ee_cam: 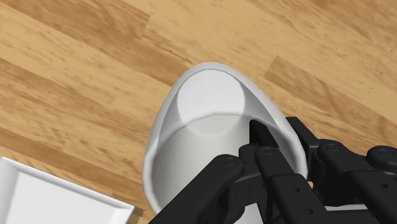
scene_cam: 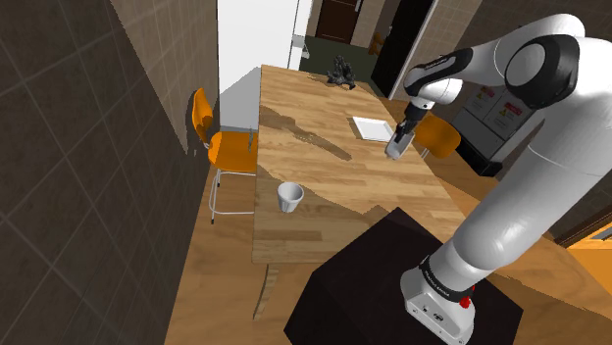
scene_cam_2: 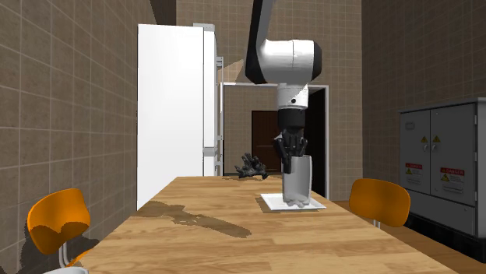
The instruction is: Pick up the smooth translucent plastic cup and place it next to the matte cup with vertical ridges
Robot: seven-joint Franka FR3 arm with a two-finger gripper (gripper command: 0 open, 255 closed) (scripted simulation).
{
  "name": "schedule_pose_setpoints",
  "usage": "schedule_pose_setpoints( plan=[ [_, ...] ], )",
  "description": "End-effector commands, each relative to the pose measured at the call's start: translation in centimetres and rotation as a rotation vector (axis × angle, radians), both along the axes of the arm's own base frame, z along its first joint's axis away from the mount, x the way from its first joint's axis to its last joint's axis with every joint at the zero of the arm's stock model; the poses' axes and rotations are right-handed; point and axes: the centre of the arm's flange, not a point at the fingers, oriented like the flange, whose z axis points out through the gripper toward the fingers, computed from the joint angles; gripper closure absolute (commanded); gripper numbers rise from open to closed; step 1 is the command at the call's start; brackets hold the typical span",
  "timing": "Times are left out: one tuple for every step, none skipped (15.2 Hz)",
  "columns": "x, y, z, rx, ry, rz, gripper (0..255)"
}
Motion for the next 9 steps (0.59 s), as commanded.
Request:
schedule_pose_setpoints(
  plan=[
    [0.0,0.0,1.1,0.000,0.000,0.000,255],
    [0.0,0.0,1.7,0.000,0.000,0.000,255],
    [0.0,0.0,2.2,0.000,0.000,0.000,255],
    [0.0,0.0,2.7,0.000,0.000,0.000,255],
    [0.0,0.0,3.2,0.000,0.000,0.000,255],
    [0.0,0.0,3.8,0.000,0.000,0.000,255],
    [0.0,0.0,4.3,0.000,0.000,0.000,255],
    [0.0,0.0,4.8,0.000,0.000,0.000,255],
    [0.0,0.0,5.4,0.000,0.000,0.000,255]
  ],
)
